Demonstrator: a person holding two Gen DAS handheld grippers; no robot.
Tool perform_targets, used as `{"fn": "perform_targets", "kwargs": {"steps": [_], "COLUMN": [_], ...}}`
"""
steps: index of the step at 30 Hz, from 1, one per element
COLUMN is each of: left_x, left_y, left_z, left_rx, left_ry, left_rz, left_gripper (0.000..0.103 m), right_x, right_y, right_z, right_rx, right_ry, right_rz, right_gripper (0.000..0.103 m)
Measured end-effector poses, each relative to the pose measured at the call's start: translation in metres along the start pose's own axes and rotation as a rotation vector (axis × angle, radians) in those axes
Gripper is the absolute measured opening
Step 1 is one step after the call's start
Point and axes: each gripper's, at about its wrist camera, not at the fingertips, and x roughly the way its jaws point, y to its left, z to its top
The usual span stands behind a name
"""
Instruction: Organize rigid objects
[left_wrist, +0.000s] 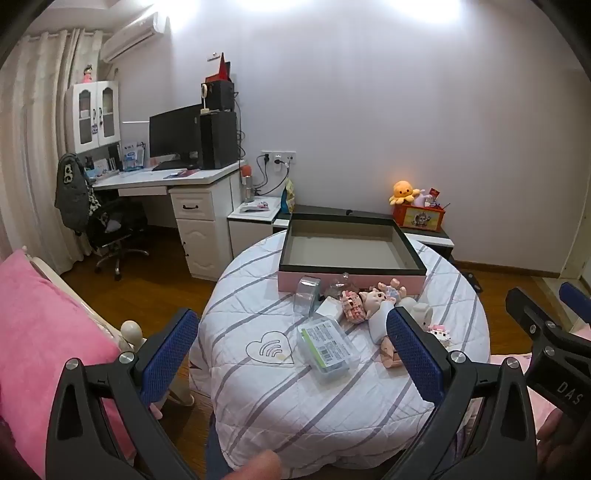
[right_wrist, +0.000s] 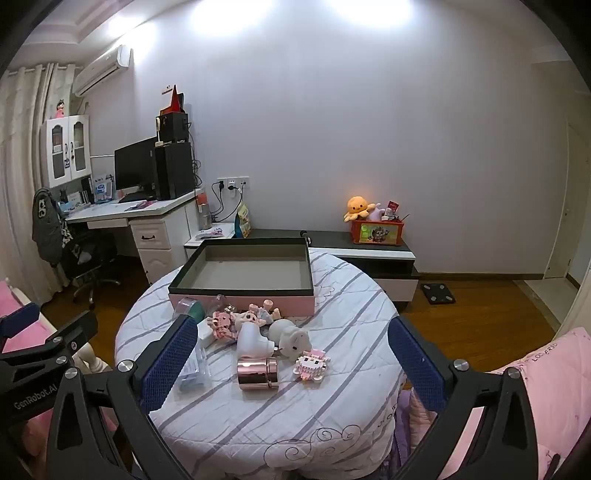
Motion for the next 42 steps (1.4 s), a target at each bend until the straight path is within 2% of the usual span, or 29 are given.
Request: {"fn": "perform_targets", "kwargs": {"steps": [7,14,27,42], "left_x": [-0.001,-0.019,-0.035,-0.039], "left_y": [0.0,-0.001,-0.005,-0.001], "left_z": [0.002,0.006,0.009,0.012], "left_rx": [-0.002,0.009,0.029,0.012], "left_ry": [-0.022,-0.086,-0.136,-0.136], "left_rz": [0.016,0.061,0.053,0.052], "left_gripper": [0.103,0.103,0.103,0.103], "right_x": [-0.002,-0.005,-0.015,-0.018], "right_y": [0.001,0.005,0.006,0.008], "right_z": [-0.001,0.005,0.009,0.008], "right_rx": [0.003,0.0,0.005,0.004], "right_ry": [-0.001,-0.012,-0.039,-0.04], "right_rz": [0.003,0.01,0.011,0.012], "right_gripper": [0.103,0.103,0.103,0.103]}}
